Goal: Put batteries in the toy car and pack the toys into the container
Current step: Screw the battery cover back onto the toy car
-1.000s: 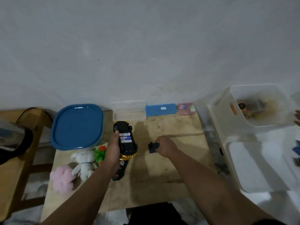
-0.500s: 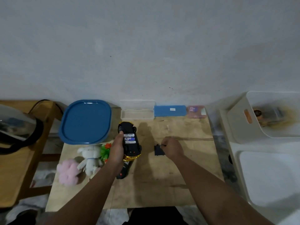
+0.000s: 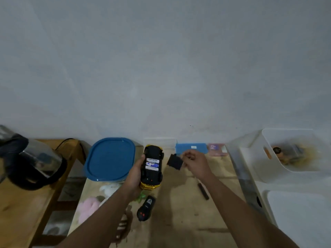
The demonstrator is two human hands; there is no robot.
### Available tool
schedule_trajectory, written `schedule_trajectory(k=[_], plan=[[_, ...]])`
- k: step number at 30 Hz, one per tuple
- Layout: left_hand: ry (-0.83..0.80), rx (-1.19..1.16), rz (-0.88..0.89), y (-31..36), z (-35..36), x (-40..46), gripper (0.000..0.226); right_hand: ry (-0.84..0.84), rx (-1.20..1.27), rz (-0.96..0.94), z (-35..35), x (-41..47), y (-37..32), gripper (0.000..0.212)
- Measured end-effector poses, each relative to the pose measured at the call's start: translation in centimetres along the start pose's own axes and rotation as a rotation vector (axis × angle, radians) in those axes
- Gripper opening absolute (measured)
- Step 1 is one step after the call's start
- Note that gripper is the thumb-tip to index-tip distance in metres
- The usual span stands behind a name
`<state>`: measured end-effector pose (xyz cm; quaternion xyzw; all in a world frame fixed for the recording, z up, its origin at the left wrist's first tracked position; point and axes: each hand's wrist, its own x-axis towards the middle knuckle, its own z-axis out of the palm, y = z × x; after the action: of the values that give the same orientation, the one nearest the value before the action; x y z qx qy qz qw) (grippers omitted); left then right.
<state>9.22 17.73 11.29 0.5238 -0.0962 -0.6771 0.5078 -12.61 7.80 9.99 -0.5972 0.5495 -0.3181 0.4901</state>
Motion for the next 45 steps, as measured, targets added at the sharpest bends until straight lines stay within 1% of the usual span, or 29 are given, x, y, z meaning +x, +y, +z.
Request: schedule_trajectory(k=[2, 4, 6, 8, 11, 22, 29, 34, 45], plan=[[-0.050, -0.001, 0.039, 1.8, 0.5, -0.8, 0.055, -0.009, 0.155, -0.054, -0.6, -0.6, -5.5, 0.005], [-0.085, 0.022, 0.080, 3.2, 1.3, -1.5, 0.059, -0.119, 0.233, -0.074, -0.7, -1.3, -9.5, 0.007], [-0.115, 0.033, 0.114, 4.1, 1.9, -2.0, 0.061, -0.238, 0.202, -0.084, -0.1, -2.1, -12.1, 0.008], [-0.132, 0.052, 0.154, 4.7, 2.1, -2.6, 0.057, -0.280, 0.125, -0.111, 0.9, -2.6, -13.4, 0.009], [-0.164, 0.070, 0.193, 5.3, 2.3, -3.3, 0.053, -0.243, 0.078, -0.129, 1.9, -2.9, -14.0, 0.006], [-0.219, 0.104, 0.223, 5.4, 2.4, -5.3, 0.054, -0.173, 0.052, -0.136, 2.8, -4.2, -15.0, 0.008], [-0.191, 0.136, 0.217, 5.2, 2.1, -5.6, 0.054, -0.165, 0.036, -0.141, 3.1, -4.4, -14.5, 0.010], [-0.181, 0.111, 0.221, 5.0, 2.3, -5.6, 0.055, -0.152, 0.051, -0.138, 3.2, -4.5, -14.5, 0.010], [-0.224, 0.046, 0.236, 5.6, 2.6, -6.0, 0.052, -0.149, 0.090, -0.126, 3.2, -4.8, -15.6, 0.011]])
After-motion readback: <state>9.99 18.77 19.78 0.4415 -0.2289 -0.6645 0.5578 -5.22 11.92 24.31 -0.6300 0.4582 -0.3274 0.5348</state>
